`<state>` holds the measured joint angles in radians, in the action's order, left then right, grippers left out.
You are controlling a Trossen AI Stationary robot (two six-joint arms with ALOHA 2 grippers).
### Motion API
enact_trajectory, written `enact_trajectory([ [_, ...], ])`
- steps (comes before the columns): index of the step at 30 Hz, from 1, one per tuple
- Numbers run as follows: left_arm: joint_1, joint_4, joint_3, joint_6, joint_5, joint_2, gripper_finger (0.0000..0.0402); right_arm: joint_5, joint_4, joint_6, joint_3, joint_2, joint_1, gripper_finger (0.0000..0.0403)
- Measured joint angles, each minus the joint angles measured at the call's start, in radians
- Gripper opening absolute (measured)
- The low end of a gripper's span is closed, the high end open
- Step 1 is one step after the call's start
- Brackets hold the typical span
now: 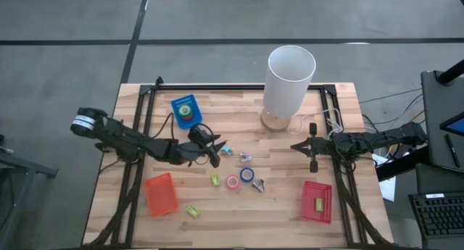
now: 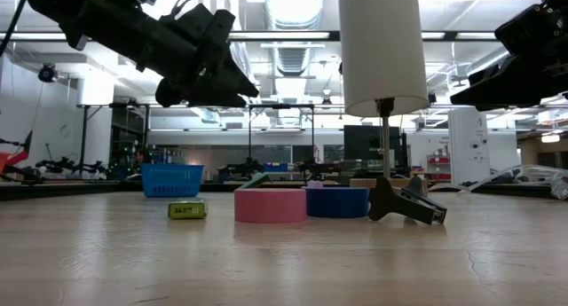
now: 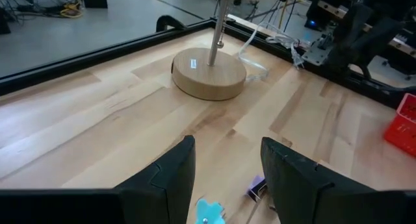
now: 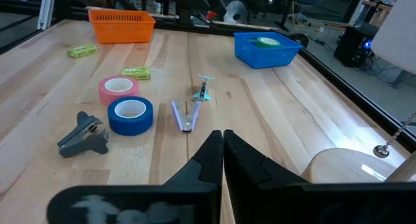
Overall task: Pick and place Stapler, Stapler remover, tape
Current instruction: Put the pink tape into the blue basket
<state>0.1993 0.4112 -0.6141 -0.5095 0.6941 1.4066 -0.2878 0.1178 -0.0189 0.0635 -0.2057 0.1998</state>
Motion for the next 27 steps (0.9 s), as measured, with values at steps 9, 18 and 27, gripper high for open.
enact_trajectory([
  [9, -0.001, 0.001, -0.024, 0.014, -0.032, 0.016, 0.0177, 0.000, 0.001, 0.000, 0.000, 0.000, 0.000, 0.0009],
  [18, 0.002, 0.001, -0.042, 0.036, -0.085, 0.016, 0.0177, 0.000, 0.000, 0.000, 0.000, 0.000, 0.000, 0.0009],
  [27, 0.003, 0.032, -0.040, 0.112, -0.204, 0.016, 0.0177, 0.000, 0.001, 0.000, 0.000, 0.000, 0.000, 0.0008],
])
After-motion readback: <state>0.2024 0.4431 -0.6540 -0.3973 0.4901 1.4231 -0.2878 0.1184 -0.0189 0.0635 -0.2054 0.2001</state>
